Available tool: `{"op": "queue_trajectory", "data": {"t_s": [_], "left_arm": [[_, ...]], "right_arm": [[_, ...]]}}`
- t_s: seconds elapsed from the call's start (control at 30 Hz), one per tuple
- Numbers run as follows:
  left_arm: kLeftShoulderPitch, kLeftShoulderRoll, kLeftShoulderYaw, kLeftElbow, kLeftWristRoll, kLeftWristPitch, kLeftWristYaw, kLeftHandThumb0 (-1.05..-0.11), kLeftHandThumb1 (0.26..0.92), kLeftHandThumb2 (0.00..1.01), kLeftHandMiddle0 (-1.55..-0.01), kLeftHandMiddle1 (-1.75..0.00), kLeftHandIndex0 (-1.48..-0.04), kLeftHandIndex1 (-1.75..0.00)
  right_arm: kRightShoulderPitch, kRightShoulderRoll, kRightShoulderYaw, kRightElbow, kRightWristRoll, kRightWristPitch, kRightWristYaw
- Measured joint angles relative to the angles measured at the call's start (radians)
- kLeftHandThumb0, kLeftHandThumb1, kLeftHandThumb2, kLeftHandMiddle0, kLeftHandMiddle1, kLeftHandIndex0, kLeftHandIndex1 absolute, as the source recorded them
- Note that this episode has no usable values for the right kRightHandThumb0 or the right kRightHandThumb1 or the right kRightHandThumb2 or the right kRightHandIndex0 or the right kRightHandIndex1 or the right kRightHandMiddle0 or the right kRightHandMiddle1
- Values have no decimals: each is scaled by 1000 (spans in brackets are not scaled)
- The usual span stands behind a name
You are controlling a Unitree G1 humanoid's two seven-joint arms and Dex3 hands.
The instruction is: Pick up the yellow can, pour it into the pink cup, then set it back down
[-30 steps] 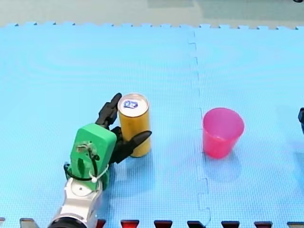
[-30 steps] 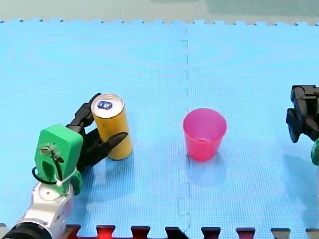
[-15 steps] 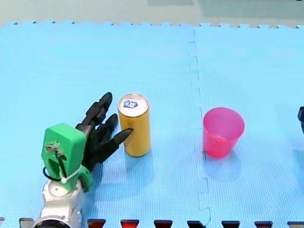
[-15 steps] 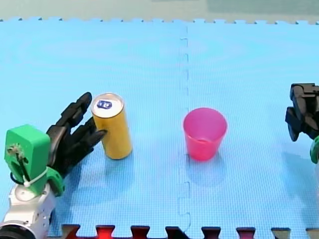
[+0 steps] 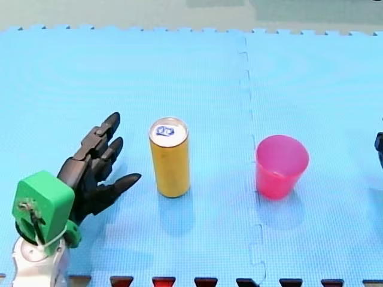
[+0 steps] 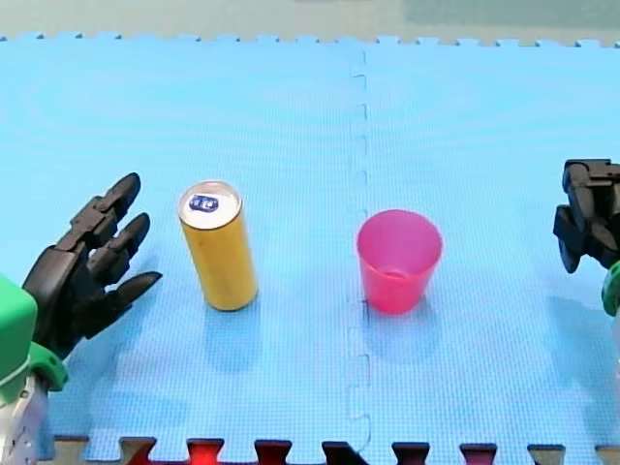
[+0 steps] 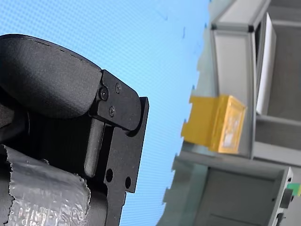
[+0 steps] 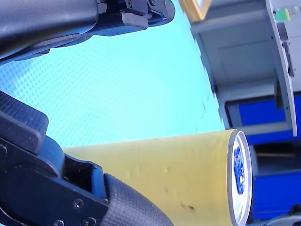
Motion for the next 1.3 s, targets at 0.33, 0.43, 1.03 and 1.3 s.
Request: {"op": "queue_trajectory", "data": {"t_s": [0.33, 0.43, 1.03, 1.3], "left_arm": [[32, 48, 6, 4, -8, -31, -42, -1048, 761, 0, -147, -30, -145, -7], [30, 47, 5, 14, -6, -37, -42, -1048, 761, 0, -149, -28, -146, -6], [-4, 38, 12, 71, -18, -64, -47, -1048, 741, 0, -161, -22, -155, -6], [-2, 33, 23, 59, -51, -68, -82, -1048, 754, 7, -163, -19, -160, -6]], "right_arm": [[-7, -1, 4, 0, -3, 6, -5], [-7, -1, 5, 0, -3, 7, -6], [-7, -2, 7, 2, -9, 9, -11], [-7, -2, 6, 2, -9, 12, -12]]}}
